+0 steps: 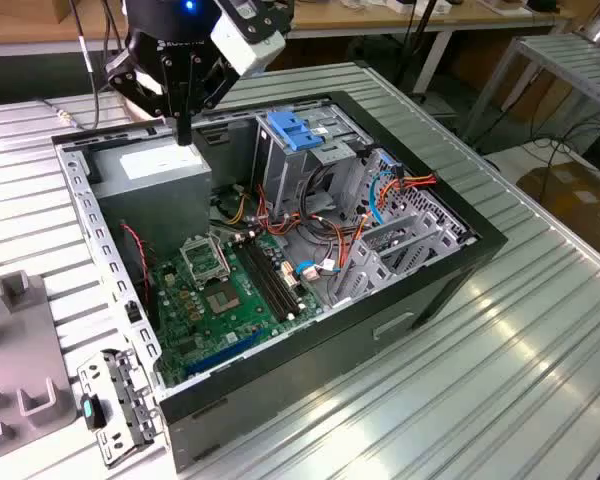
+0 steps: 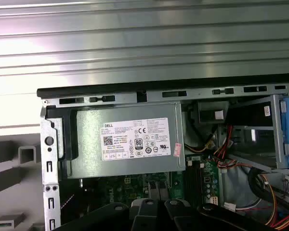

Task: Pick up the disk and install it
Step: 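Reach for the disk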

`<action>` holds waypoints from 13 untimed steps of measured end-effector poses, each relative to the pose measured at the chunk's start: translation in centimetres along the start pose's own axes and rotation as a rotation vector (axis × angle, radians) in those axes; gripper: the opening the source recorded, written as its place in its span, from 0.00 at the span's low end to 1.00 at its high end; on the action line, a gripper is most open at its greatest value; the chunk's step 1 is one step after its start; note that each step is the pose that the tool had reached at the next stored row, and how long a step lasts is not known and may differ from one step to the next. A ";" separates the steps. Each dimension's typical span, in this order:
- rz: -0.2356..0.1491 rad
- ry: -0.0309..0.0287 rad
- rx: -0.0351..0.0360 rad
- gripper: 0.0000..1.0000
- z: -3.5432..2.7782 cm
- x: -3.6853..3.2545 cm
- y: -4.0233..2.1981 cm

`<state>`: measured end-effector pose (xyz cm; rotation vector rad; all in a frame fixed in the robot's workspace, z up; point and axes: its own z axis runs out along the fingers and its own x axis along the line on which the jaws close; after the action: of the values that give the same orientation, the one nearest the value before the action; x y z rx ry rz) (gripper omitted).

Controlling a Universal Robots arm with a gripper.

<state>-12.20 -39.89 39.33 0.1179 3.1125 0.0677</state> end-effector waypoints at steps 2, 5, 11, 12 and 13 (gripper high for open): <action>0.000 0.0000 0.0000 0.11 0.00 0.04 0.00; 0.000 0.0000 0.0000 0.11 0.00 0.26 -0.02; 0.000 0.0000 0.0000 0.11 0.02 1.01 -0.08; 0.000 0.0000 0.0000 0.11 0.03 1.11 -0.08; 0.000 0.0000 0.0000 0.11 0.04 1.25 -0.10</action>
<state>-13.45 -39.89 39.26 0.1181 3.1125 0.0677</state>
